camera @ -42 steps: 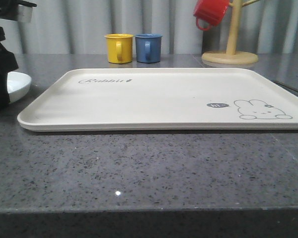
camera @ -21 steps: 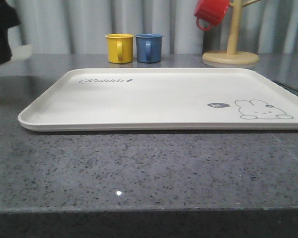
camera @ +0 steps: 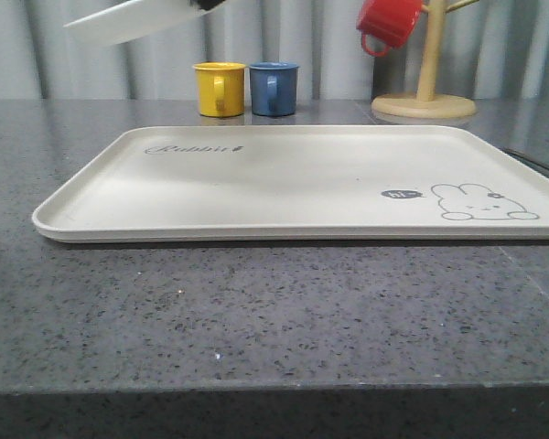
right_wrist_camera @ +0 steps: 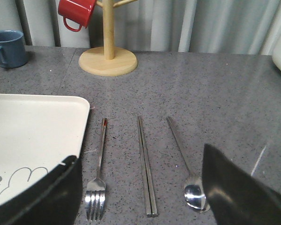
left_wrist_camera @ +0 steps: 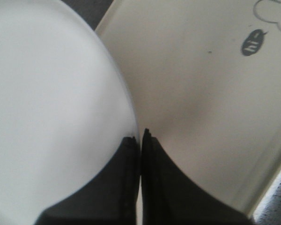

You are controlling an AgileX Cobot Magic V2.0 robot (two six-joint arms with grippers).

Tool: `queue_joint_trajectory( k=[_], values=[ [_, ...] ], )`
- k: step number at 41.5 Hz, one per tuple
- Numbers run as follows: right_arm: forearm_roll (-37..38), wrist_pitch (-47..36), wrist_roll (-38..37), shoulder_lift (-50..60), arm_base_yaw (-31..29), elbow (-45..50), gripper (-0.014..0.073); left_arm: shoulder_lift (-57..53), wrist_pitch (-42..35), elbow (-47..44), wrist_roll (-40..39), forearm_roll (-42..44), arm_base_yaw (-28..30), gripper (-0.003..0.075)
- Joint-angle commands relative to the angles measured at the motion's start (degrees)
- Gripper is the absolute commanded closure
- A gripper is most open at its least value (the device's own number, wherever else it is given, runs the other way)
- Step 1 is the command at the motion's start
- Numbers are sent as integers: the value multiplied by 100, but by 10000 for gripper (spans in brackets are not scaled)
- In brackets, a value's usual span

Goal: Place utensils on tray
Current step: 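Carry the white plate over the tray and lower it onto the tray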

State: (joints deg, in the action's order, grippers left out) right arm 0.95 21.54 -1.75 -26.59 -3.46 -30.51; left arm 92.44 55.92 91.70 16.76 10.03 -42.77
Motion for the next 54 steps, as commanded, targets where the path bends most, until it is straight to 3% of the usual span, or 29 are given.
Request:
queue_joint_trajectory(
  k=[1,9,28,33,42,45,54],
  values=[
    [60,-462,23,-62,-11,-222,34,-5,-185,197,-66,71,-220,739],
    [60,-462,23,-62,-11,-222,34,408,343,197,-66,71,-196,739],
    [60,-462,23,-62,-11,-222,34,1134,527,197,-66,-352,-193,729],
    [60,-462,23,-62,-11,-222,34,1148,514,197,-66,-352,-193,622],
    [60,-462,23,-62,-11,-222,34,1115,528,241,-66,-352,-193,243],
    [60,-462,23,-62,-11,-222,34,1115,628,322,-66,-362,-193,203],
    [60,-462,23,-62,-11,-222,34,1115,1436,903,-66,-362,-183,207]
  ],
)
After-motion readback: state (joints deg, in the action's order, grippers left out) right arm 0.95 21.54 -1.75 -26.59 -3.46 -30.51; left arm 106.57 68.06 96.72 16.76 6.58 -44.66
